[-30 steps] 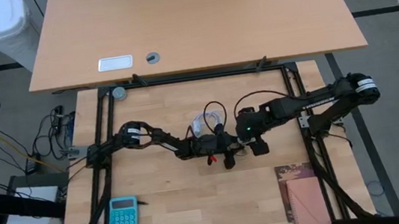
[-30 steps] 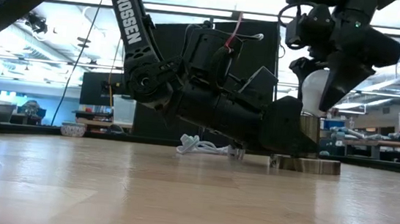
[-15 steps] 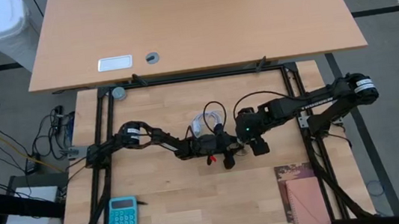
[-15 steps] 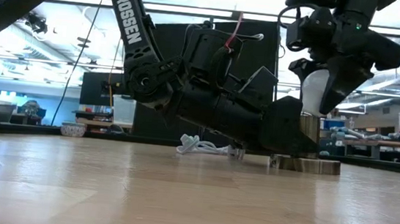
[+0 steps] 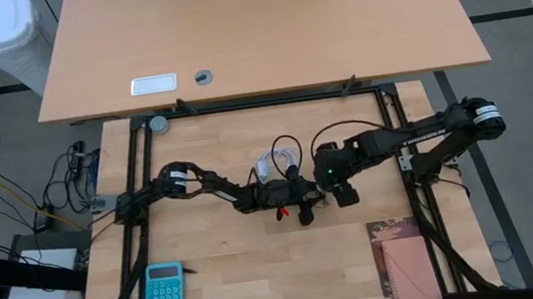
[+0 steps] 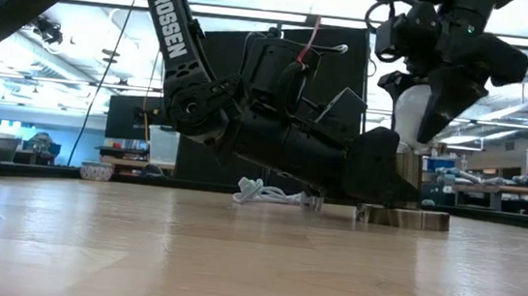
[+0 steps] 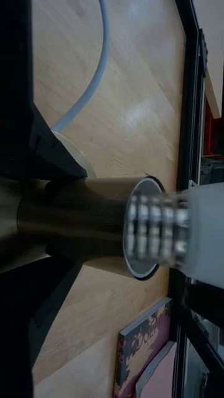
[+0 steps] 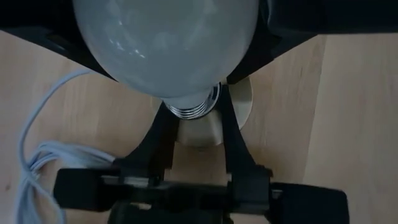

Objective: Screw lightbulb
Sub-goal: Insert the white lightbulb into the lamp socket

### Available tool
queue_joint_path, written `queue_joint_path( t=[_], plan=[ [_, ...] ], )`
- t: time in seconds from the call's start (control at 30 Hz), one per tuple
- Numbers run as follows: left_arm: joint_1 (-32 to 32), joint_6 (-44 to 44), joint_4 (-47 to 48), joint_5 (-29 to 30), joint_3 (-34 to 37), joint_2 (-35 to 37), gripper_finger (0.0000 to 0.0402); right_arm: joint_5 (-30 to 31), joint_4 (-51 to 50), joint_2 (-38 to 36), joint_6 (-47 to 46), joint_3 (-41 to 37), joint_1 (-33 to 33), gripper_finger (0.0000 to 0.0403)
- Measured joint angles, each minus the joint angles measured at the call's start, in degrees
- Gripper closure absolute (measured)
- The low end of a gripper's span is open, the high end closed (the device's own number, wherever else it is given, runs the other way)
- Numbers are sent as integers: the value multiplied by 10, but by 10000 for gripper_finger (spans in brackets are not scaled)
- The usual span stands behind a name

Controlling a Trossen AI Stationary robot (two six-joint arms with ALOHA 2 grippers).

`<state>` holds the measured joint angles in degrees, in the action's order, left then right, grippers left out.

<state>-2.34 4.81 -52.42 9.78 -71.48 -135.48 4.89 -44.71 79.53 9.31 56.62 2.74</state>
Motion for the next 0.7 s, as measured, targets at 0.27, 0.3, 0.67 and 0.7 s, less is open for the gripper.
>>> queue_joint_path(
  t=[0.27,0.3,0.67,0.7],
  plan=[
    [0,1,0,0,0,0,208,0,-35,0,4,23,0,142],
    [0,1,-1,0,0,0,208,0,-37,1,4,25,0,140],
    [1,16,-4,0,0,0,208,0,-109,1,-32,97,0,147],
    [1,16,-4,0,0,0,208,0,-115,6,-40,104,0,146]
  ],
)
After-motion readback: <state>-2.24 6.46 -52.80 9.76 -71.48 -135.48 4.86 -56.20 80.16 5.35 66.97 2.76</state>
